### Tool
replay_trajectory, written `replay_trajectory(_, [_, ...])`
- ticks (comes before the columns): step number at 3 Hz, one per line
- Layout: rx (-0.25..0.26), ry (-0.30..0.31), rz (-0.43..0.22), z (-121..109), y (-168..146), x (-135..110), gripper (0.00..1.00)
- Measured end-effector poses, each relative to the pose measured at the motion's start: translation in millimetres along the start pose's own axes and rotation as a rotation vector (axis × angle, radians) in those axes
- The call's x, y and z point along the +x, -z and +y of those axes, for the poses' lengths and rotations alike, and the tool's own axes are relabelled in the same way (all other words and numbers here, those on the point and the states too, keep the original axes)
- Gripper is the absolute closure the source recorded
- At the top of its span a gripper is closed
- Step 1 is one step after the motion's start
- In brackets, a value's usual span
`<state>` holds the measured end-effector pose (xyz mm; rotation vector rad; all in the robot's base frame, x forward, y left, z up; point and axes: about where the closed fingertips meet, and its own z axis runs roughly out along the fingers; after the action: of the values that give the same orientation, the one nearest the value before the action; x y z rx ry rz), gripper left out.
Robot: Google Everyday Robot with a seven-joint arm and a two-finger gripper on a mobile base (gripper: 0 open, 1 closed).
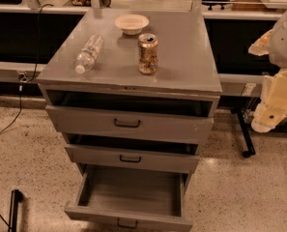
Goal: Place orange can into bottom drawer
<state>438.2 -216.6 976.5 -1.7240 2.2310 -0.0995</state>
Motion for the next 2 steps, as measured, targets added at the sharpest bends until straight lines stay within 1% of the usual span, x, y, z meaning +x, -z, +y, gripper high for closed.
replay_trajectory(1, [0.011,0.0,-0.008,-3,0,-1,0.0])
replay_trajectory(2, [0.092,0.003,-0.079,-37,-8,-13,0.0])
